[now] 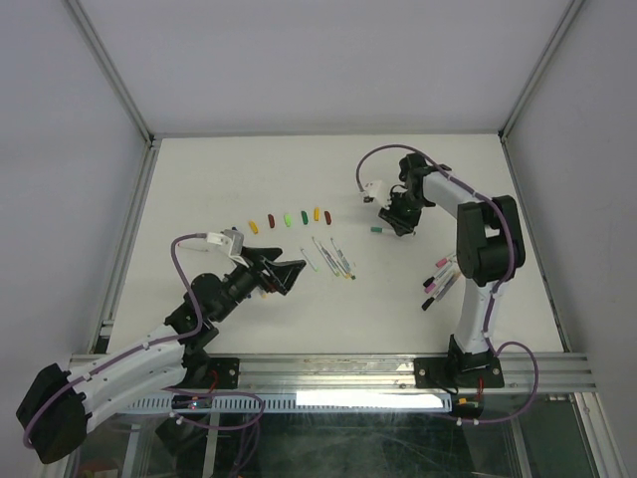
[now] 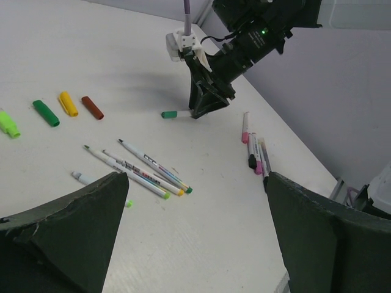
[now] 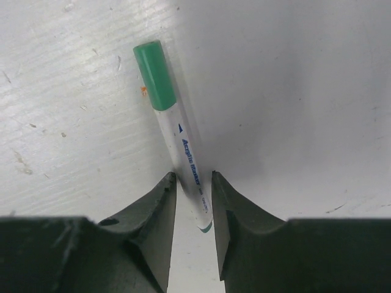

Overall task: Open the pen caps
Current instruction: Move the pen to the center of the board, then pick up the pen from the center of the board.

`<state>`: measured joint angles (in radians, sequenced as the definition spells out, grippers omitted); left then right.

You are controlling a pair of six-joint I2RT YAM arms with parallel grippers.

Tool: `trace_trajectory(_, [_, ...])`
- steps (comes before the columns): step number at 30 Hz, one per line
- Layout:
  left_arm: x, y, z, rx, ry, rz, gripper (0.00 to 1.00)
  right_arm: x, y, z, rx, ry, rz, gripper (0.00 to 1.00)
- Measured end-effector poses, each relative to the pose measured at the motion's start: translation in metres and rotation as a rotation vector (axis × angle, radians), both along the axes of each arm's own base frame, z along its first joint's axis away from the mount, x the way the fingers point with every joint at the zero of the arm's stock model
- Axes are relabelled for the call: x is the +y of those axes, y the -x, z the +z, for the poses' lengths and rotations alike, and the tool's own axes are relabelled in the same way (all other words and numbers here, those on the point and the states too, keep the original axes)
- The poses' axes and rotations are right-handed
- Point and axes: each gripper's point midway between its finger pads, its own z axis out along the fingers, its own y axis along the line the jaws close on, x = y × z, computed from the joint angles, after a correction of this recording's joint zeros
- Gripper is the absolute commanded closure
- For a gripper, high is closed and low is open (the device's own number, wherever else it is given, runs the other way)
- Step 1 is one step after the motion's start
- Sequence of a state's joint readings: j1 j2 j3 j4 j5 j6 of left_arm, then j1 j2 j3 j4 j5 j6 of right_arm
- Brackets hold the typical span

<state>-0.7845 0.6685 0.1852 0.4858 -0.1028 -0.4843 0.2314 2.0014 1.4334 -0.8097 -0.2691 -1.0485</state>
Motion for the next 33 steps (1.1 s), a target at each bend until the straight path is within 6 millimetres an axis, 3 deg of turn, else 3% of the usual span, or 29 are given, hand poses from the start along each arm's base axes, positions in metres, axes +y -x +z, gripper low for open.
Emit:
trace_trajectory(4, [-0.006, -0.001, -0.001, 0.025, 0.042, -0.011, 0.01, 0.001, 0.004, 0.000, -0.021, -0.003, -0.014, 0.74])
trace_trajectory(7, [-0.012, -0.004, -0.003, 0.050, 0.078, -0.021, 0.01, 0.003, 0.007, 0.000, -0.046, -0.003, -0.015, 0.83])
trace_trajectory(10, [-0.020, -0.006, -0.008, 0.084, 0.103, -0.041, 0.01, 0.006, 0.009, 0.000, -0.065, 0.004, -0.013, 1.00])
trace_trajectory(18, [-0.048, -0.020, -0.031, 0.223, 0.140, -0.081, 0.12, 0.014, 0.011, 0.001, -0.050, -0.049, -0.077, 1.00])
trace_trajectory(25, [-0.078, -0.058, -0.035, 0.301, 0.201, -0.062, 0.25, 0.025, 0.025, 0.003, 0.041, -0.214, -0.163, 1.00])
trace_trajectory(33, [-0.118, -0.102, -0.061, 0.413, 0.226, -0.042, 0.26, 0.030, 0.043, 0.003, 0.108, -0.295, -0.206, 1.00])
